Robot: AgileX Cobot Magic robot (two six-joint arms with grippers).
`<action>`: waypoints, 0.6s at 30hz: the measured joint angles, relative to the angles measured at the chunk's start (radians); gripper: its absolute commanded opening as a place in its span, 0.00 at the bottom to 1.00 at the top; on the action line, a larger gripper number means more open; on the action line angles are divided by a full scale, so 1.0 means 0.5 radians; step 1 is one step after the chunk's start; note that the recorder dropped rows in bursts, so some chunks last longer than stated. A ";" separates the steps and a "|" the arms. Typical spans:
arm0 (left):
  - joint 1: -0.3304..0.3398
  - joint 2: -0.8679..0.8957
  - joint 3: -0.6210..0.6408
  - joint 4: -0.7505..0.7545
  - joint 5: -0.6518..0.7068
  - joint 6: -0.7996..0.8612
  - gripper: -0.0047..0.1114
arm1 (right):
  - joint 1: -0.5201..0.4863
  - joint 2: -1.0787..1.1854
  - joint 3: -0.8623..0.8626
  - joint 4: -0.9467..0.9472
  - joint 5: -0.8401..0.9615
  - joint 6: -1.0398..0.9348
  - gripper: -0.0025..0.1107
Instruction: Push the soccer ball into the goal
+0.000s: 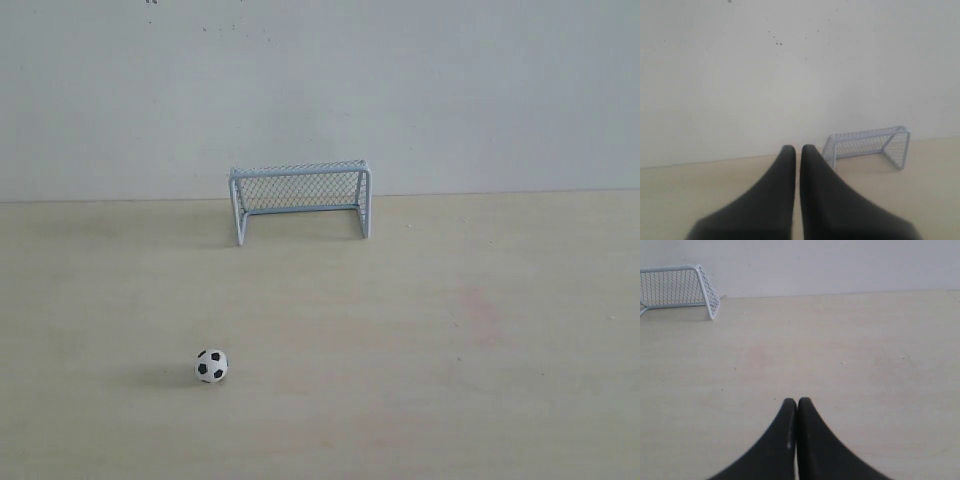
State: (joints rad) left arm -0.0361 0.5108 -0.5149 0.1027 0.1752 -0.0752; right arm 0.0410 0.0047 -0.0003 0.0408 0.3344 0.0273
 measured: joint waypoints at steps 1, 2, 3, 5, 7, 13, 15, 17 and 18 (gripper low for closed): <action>0.000 0.054 -0.022 0.034 0.004 0.039 0.08 | 0.000 0.000 0.000 0.000 0.000 0.000 0.02; 0.000 0.104 -0.049 0.067 0.011 0.072 0.08 | 0.000 0.000 0.000 0.000 0.000 0.000 0.02; 0.000 0.174 -0.082 0.119 0.028 0.110 0.08 | 0.000 0.000 0.000 0.000 0.000 0.000 0.02; 0.000 0.337 -0.157 0.263 0.077 0.181 0.08 | 0.000 0.000 0.000 0.000 0.000 0.000 0.02; 0.000 0.524 -0.249 0.450 0.131 0.277 0.08 | 0.000 0.000 0.000 0.000 0.000 0.000 0.02; 0.003 1.082 -0.469 0.823 0.230 0.593 0.08 | 0.000 0.000 0.000 0.000 0.000 0.000 0.02; 0.003 1.239 -0.502 0.848 0.239 0.765 0.08 | 0.000 0.000 0.000 0.000 0.000 0.000 0.02; -0.012 1.384 -0.504 0.856 0.297 0.986 0.08 | 0.000 0.000 0.000 0.000 0.000 0.000 0.02; -0.032 1.446 -0.504 0.856 0.355 1.134 0.08 | 0.000 0.000 0.000 0.000 0.000 0.000 0.02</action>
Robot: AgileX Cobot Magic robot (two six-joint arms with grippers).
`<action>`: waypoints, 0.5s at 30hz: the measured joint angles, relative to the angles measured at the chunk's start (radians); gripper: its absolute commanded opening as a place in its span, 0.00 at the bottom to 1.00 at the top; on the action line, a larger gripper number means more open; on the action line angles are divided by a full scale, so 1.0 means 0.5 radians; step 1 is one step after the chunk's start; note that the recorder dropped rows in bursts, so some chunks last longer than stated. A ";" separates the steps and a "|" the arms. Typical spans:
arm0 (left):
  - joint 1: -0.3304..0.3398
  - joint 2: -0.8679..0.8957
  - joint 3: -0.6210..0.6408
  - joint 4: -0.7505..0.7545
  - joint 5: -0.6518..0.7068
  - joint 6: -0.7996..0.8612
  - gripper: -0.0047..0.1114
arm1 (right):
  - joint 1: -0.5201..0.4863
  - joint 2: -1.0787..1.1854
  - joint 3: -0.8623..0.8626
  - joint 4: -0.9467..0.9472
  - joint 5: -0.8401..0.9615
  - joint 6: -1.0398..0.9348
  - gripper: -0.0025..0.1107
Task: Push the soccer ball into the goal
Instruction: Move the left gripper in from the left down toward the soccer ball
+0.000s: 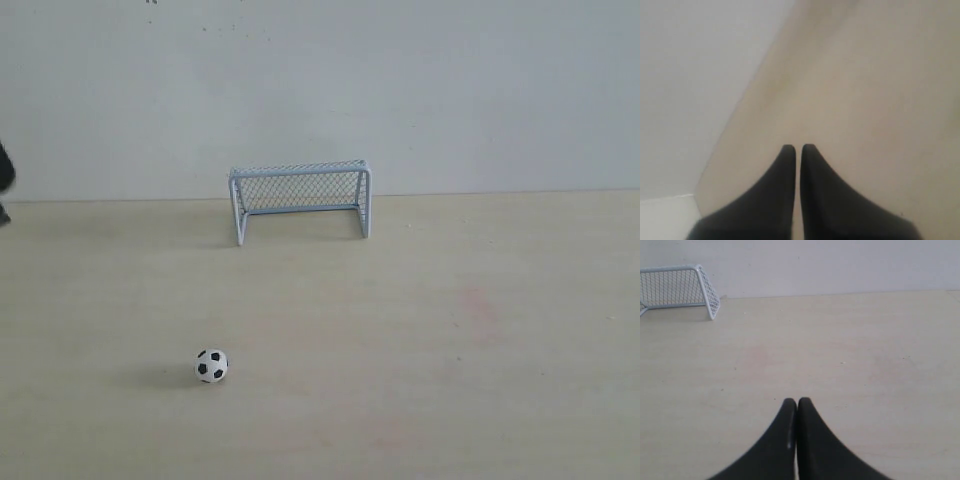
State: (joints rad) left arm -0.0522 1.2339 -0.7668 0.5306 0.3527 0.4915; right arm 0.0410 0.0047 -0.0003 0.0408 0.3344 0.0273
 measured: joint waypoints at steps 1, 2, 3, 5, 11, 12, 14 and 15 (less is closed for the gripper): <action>-0.027 0.055 -0.001 -0.031 0.069 0.169 0.08 | 0.000 0.000 0.000 0.000 0.000 0.000 0.02; -0.053 0.095 -0.001 -0.078 0.127 0.369 0.08 | 0.000 0.000 0.000 0.000 0.000 0.000 0.02; -0.088 0.138 -0.001 -0.158 0.207 0.598 0.08 | 0.000 0.000 0.000 0.000 0.000 0.000 0.02; -0.158 0.203 -0.001 -0.359 0.352 1.044 0.08 | 0.000 0.000 0.000 0.000 0.000 0.000 0.02; -0.327 0.353 -0.001 -1.113 0.583 2.032 0.08 | 0.000 0.000 0.000 0.000 0.000 0.000 0.02; -0.352 0.369 -0.001 -1.164 0.590 2.114 0.08 | 0.000 0.000 0.000 0.000 0.000 0.000 0.02; -0.409 0.406 -0.001 -1.209 0.594 2.216 0.08 | 0.000 0.000 0.000 0.000 0.000 0.000 0.02; -0.434 0.425 -0.005 -1.199 0.599 2.238 0.08 | 0.000 0.000 0.000 0.000 0.000 0.000 0.02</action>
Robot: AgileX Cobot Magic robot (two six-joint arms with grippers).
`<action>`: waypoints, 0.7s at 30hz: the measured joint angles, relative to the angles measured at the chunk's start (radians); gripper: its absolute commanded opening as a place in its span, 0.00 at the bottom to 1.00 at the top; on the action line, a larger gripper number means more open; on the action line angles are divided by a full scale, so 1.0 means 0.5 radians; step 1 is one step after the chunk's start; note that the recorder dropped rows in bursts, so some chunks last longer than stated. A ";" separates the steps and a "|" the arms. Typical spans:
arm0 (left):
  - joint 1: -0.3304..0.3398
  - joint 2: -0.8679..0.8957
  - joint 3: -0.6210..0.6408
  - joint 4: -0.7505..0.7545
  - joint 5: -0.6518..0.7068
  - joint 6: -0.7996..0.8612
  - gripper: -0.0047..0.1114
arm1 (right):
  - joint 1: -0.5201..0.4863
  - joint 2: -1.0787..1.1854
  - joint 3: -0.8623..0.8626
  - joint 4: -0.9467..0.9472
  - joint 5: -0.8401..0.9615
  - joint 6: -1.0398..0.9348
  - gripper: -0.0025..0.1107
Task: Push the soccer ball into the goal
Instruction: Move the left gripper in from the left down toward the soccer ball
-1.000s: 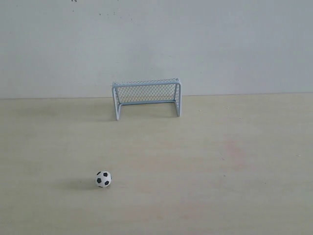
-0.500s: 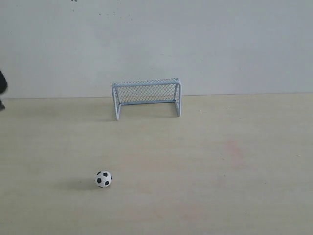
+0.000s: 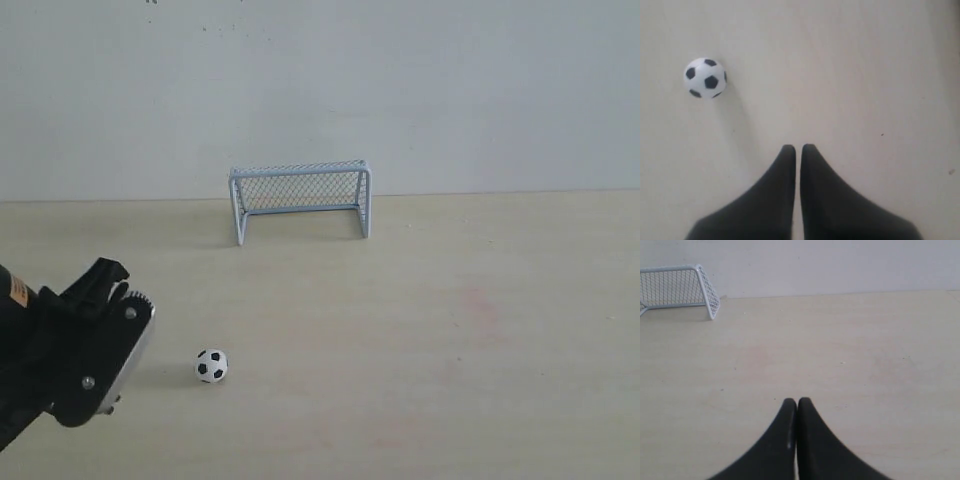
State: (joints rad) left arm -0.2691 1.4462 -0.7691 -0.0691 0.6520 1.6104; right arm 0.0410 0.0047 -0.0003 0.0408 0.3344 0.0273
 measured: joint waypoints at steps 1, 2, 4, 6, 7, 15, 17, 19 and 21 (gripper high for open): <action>-0.021 0.019 -0.004 0.029 0.010 0.018 0.08 | 0.000 0.000 0.000 0.000 0.000 0.000 0.02; -0.035 0.040 -0.014 0.073 0.022 0.029 0.08 | 0.000 0.000 0.000 0.000 0.000 0.000 0.02; -0.050 0.088 -0.033 0.157 0.043 0.043 0.08 | 0.000 0.000 0.000 0.000 0.000 0.000 0.02; -0.058 0.148 -0.058 0.218 0.047 0.047 0.08 | 0.000 0.000 0.000 0.000 0.000 0.000 0.02; -0.058 0.174 -0.068 0.240 0.047 0.047 0.08 | 0.000 0.000 0.000 0.000 0.000 0.000 0.02; -0.058 0.422 -0.199 0.329 0.077 0.051 0.08 | 0.000 0.000 0.000 0.000 0.000 0.000 0.02; -0.058 0.458 -0.247 0.333 0.077 0.051 0.08 | 0.000 0.000 0.000 0.000 0.000 0.000 0.02; -0.058 0.488 -0.300 0.333 0.077 0.051 0.08 | 0.000 0.000 0.000 0.000 0.000 0.000 0.02; -0.058 0.521 -0.355 0.328 0.077 0.051 0.08 | 0.000 0.000 0.000 0.000 0.000 0.000 0.02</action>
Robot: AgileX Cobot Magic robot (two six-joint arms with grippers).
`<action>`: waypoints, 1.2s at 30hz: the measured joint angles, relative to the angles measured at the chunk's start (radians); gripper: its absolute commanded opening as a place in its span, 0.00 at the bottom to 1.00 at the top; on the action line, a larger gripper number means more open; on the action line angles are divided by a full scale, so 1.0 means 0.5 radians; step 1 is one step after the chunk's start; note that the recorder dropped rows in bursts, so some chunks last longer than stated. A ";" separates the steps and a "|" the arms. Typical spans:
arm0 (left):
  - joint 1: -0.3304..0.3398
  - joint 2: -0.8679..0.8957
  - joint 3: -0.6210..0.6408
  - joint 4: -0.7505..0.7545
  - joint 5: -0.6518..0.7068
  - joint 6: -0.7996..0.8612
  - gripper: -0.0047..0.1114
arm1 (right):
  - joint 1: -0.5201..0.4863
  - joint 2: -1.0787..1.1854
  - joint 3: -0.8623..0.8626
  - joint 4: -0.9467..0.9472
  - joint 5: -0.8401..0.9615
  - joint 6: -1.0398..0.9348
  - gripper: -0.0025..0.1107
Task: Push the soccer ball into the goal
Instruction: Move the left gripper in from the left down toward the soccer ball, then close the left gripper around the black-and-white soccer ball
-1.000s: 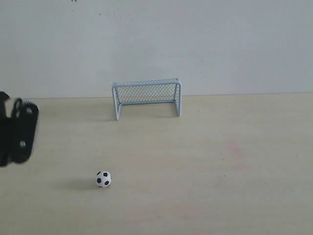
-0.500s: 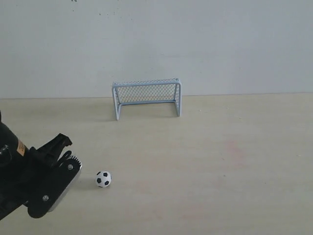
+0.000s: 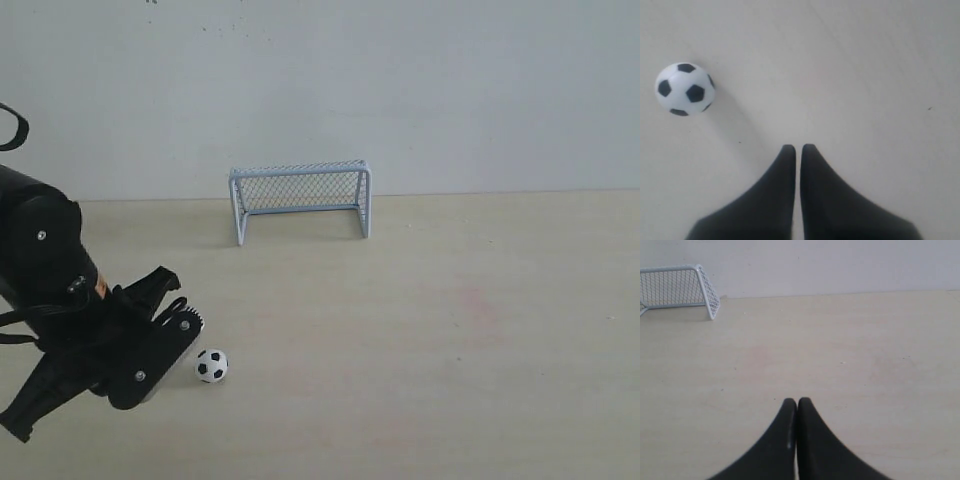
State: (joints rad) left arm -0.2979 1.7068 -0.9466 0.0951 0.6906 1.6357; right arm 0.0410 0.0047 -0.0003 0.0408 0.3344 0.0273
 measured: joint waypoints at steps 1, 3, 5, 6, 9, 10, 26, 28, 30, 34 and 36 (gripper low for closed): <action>0.000 0.013 -0.023 -0.011 0.000 0.000 0.08 | 0.000 0.000 0.000 0.000 0.000 0.000 0.02; 0.000 0.047 -0.053 -0.028 0.004 0.000 0.08 | 0.000 0.000 0.000 0.000 0.000 0.000 0.02; 0.000 0.082 -0.066 -0.036 0.004 0.000 0.08 | 0.000 0.000 0.000 0.000 0.000 0.000 0.02; 0.000 0.101 -0.075 -0.037 0.008 0.000 0.08 | 0.000 0.000 0.000 0.000 0.000 0.000 0.02; 0.000 0.149 -0.088 -0.037 0.012 0.000 0.08 | 0.000 0.000 0.000 0.000 0.000 0.000 0.02; 0.000 0.162 -0.092 -0.037 0.016 0.000 0.08 | 0.000 0.000 0.000 0.000 0.000 0.000 0.02; 0.000 0.208 -0.096 -0.316 -0.045 0.141 0.08 | 0.000 0.000 0.000 0.000 0.000 0.000 0.02; 0.000 0.208 -0.096 -0.337 -0.055 0.151 0.08 | 0.000 0.000 0.000 0.000 0.000 0.000 0.02; 0.000 0.208 -0.096 -0.346 -0.077 0.157 0.08 | 0.000 0.000 0.000 0.000 0.000 0.000 0.02; 0.000 0.233 -0.116 -0.349 -0.112 0.158 0.08 | 0.000 0.000 0.000 0.000 0.000 0.000 0.02; 0.000 0.295 -0.167 -0.349 -0.104 0.162 0.08 | 0.000 0.000 0.000 0.000 0.000 0.000 0.02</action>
State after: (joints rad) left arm -0.2979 1.8542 -1.0300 -0.0795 0.6386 1.7168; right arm 0.0410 0.0047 -0.0003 0.0408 0.3344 0.0273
